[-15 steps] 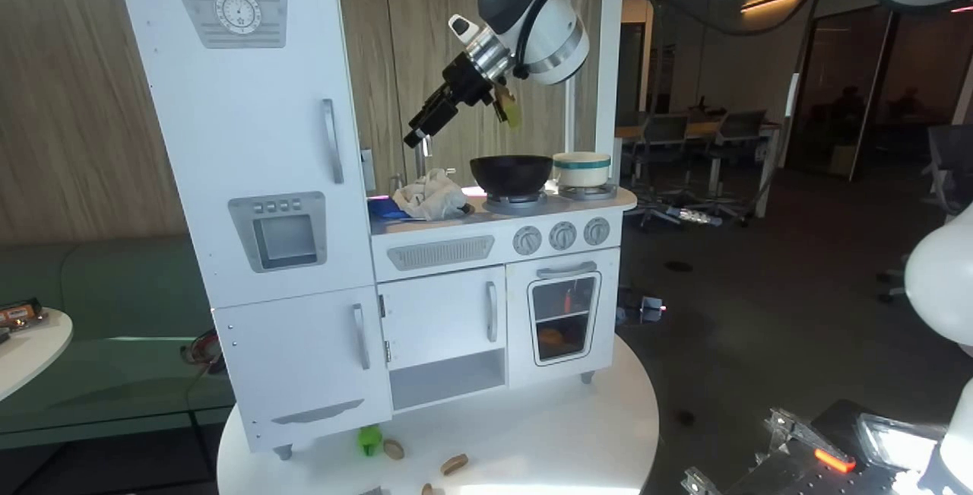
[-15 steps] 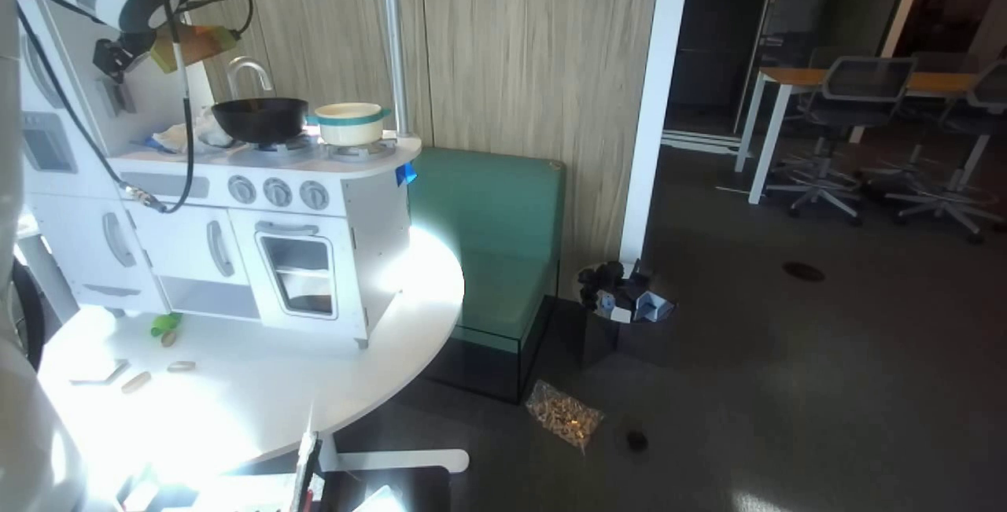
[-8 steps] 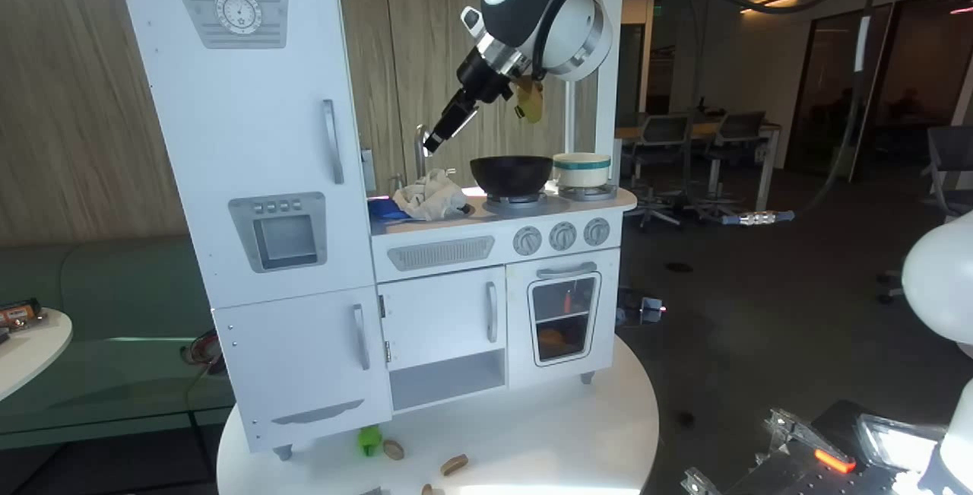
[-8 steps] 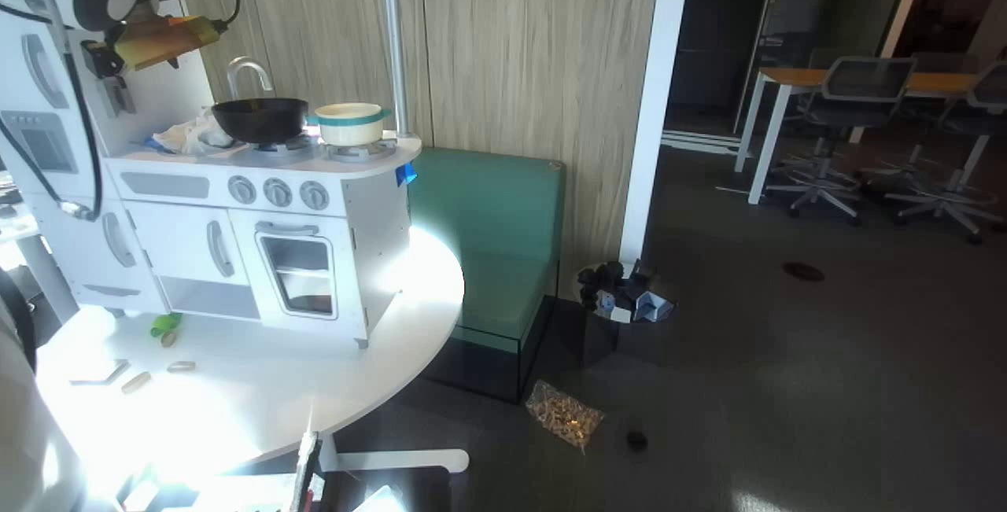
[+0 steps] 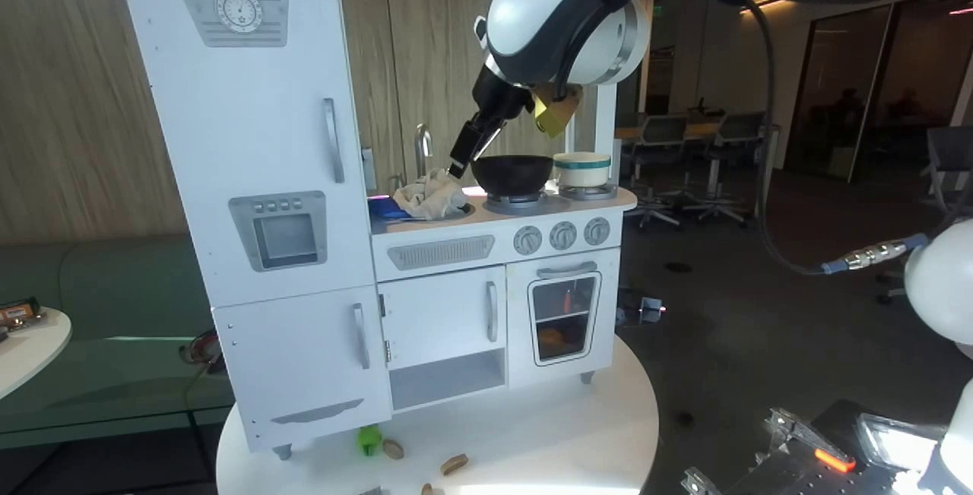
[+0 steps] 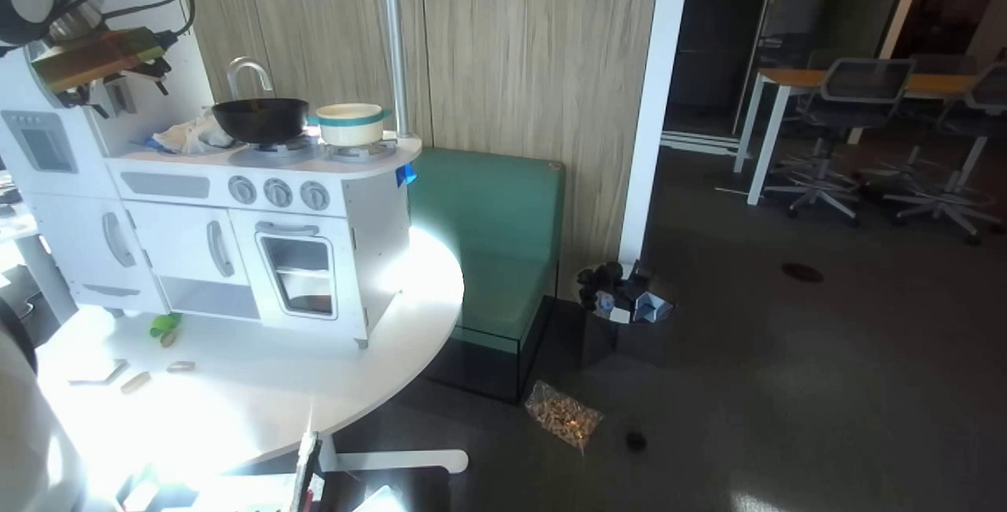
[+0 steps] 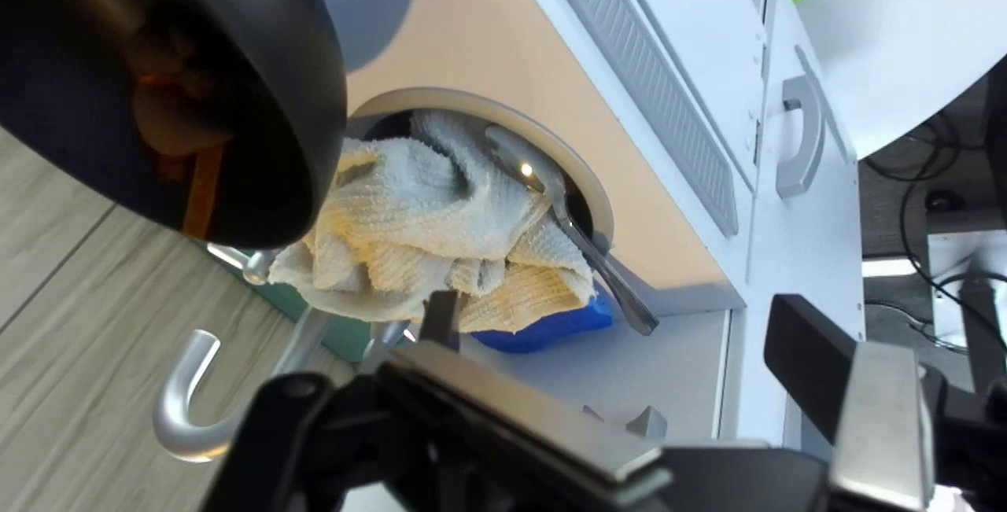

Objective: Pour the contents from the white pot into the black bowl, then use the spoon to stir in the black bowl

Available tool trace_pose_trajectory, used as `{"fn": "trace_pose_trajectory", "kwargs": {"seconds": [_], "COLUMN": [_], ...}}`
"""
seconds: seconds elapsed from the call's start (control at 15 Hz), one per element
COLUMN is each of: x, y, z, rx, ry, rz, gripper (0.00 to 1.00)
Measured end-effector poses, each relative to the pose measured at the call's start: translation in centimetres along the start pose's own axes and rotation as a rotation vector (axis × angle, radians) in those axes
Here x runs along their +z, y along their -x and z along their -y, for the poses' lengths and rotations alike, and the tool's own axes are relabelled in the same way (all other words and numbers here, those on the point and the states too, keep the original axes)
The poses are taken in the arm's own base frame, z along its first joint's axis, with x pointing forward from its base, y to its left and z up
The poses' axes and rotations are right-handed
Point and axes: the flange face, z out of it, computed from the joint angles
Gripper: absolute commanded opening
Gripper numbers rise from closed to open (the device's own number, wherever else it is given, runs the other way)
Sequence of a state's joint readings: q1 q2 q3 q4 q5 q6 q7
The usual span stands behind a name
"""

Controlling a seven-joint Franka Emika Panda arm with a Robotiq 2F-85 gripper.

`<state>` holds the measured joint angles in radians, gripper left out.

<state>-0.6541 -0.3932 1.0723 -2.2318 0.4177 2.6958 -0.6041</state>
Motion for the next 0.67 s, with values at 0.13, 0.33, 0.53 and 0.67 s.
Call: {"fn": "trace_pose_trajectory", "kwargs": {"seconds": [0.13, 0.33, 0.53, 0.67], "x": [-1.5, -3.5, -5.3, -5.8], "y": [0.8, 2.4, 4.4, 5.7], "z": [1.0, 1.8, 1.7, 1.5], "rx": [0.046, 0.124, 0.201, 0.271], "ry": [0.022, 0.040, 0.139, 0.204], "rz": [0.094, 0.256, 0.436, 0.538], "gripper": [1.00, 1.00, 1.00, 1.00]}}
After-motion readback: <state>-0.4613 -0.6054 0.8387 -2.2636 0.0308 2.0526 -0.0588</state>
